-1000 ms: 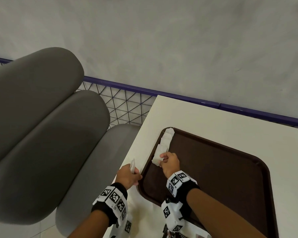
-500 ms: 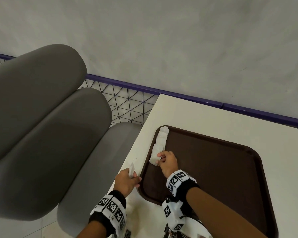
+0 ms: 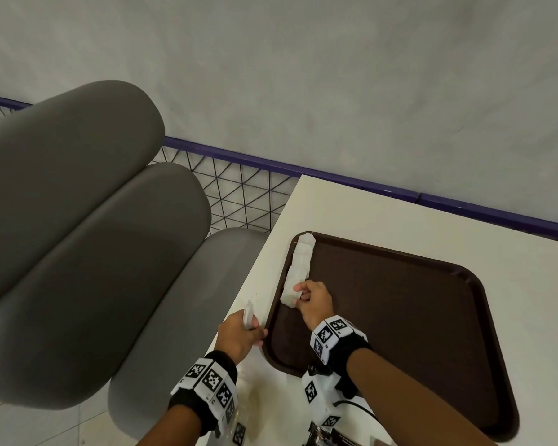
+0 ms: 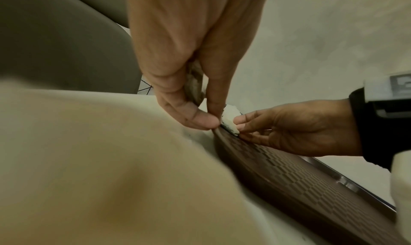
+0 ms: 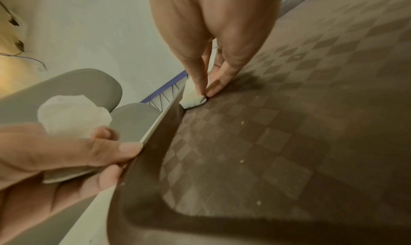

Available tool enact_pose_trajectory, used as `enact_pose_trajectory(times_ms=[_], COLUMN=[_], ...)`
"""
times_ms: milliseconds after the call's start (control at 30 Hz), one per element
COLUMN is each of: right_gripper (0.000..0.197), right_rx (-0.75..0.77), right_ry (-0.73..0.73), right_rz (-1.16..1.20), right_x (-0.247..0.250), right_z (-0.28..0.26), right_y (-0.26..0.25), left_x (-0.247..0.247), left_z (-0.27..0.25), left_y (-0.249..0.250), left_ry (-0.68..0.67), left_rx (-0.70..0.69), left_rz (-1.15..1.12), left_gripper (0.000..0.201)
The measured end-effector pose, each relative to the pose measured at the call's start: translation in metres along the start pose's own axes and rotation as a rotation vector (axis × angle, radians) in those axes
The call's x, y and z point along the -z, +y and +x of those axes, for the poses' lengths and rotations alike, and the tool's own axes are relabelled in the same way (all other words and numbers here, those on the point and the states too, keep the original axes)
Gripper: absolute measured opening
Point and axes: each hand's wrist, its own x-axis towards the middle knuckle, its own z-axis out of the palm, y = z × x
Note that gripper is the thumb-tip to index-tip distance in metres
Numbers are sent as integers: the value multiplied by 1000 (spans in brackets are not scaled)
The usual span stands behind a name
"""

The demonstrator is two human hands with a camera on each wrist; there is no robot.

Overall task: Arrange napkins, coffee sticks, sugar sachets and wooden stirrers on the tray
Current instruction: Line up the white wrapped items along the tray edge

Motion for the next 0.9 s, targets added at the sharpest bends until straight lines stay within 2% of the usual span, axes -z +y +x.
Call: enact_pose_trajectory(times_ms=[167,300,400,500,633,700,800,900], right_gripper=[27,30,32,28,27,18,8,10], right_rx=[3,91,131,200,306,277,148,74], right_ry=[9,84,-20,-148,-291,-263,-187,-173], right_rz=[61,121,225,299,138,139,312,452], right_x=[6,17,21,22,17,14,19,30], right_z=[-4,-13,-23,-36,-44,-44,-41,-40], right_y=[-7,-15,-29,-45,-53,-52,-51,-49], left_x=[5,9,11,11,13,12,11,9], left_z=[3,4,0,1,0,-3,-5,-5], left_y=[0,9,16,19,27,32,36,36], left_ry=[8,-118,-180,-188,-239,-285,-272,-253], left_rx=[13,99,48,-30,-76,-97,-133,-135], left_rz=[-15,-304,-293,-268,-228,-218,-190,-178], left_gripper=[16,23,18,18,16,15,15,15])
